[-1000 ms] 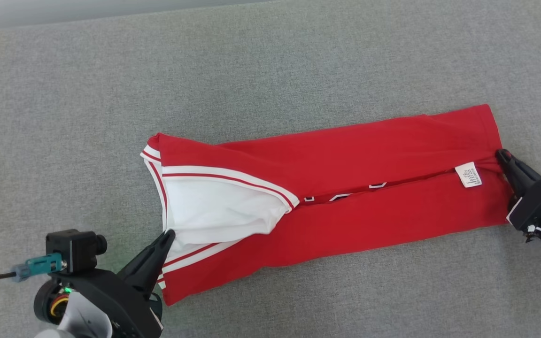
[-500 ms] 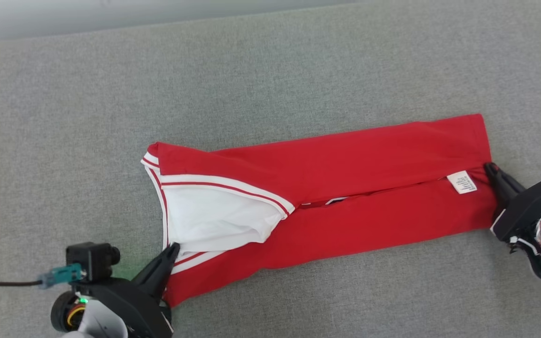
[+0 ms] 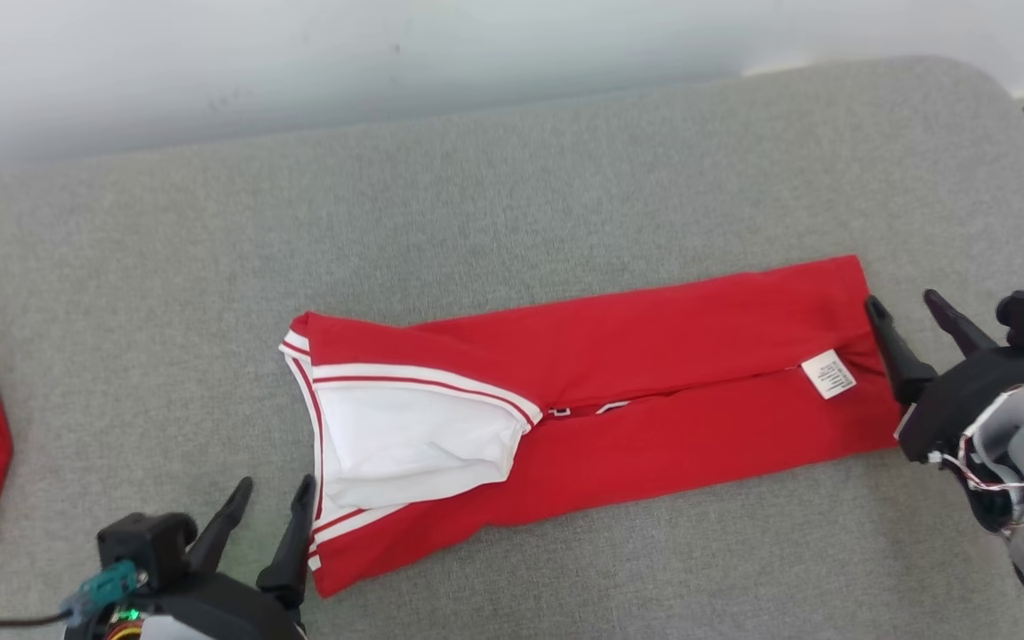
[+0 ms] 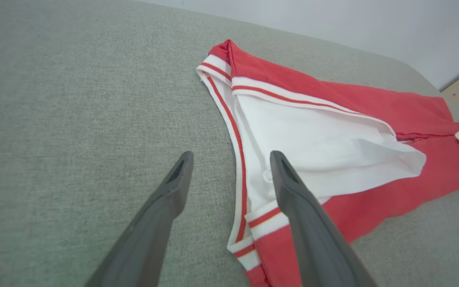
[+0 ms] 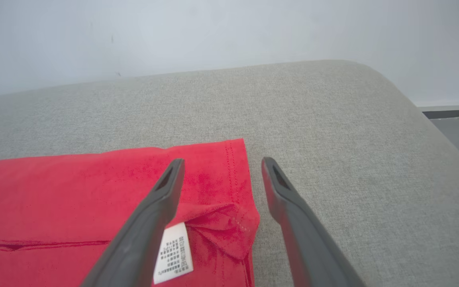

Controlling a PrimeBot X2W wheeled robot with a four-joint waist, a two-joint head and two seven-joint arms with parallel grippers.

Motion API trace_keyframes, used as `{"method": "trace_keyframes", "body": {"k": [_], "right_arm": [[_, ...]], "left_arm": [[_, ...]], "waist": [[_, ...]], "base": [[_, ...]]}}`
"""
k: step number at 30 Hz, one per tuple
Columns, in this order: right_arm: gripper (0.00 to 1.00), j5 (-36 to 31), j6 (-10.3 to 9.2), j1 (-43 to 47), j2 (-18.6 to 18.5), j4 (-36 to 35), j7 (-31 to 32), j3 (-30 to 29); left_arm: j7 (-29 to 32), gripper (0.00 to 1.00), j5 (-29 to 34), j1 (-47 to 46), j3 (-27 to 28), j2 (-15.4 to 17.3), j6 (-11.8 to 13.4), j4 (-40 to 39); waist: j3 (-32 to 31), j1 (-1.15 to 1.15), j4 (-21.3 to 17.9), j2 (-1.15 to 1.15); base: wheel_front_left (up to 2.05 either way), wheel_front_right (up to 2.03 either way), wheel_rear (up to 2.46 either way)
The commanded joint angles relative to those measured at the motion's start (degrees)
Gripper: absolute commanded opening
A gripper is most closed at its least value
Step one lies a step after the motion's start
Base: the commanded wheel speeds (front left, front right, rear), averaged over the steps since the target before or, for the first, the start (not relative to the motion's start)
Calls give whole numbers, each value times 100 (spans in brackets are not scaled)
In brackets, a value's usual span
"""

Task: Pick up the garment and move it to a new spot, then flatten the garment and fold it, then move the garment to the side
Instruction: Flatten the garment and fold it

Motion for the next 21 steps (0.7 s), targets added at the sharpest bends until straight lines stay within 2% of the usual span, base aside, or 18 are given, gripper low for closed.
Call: {"method": "trace_keyframes", "body": {"k": [1,4,12,17,21], "right_arm": [[100,-215,-6,36,109,-24,-45,-134],[100,-639,-6,221,236,-178,-46,-584],[100,-1909,-6,1248,761,-829,-45,-1990],[100,-2520,-6,1978,1098,-1188,-45,-2656],[100,-2743,-6,2410,1268,-1330,-45,-2981]], "left_arm": [[-192,100,126,151,46,-13,94,55],[-511,100,262,254,72,-55,204,84],[-1241,100,572,531,111,-194,312,97],[-1438,100,875,861,226,-300,348,35],[-1476,100,1191,1131,335,-458,366,-139]], "waist": [[-284,0,-21,0],[-454,0,-10,0],[-899,0,1,0],[-1180,0,-13,0],[-1291,0,9,0]], "base": [[0,0,0],[0,0,0],[0,0,0],[0,0,0],[0,0,0]]}}
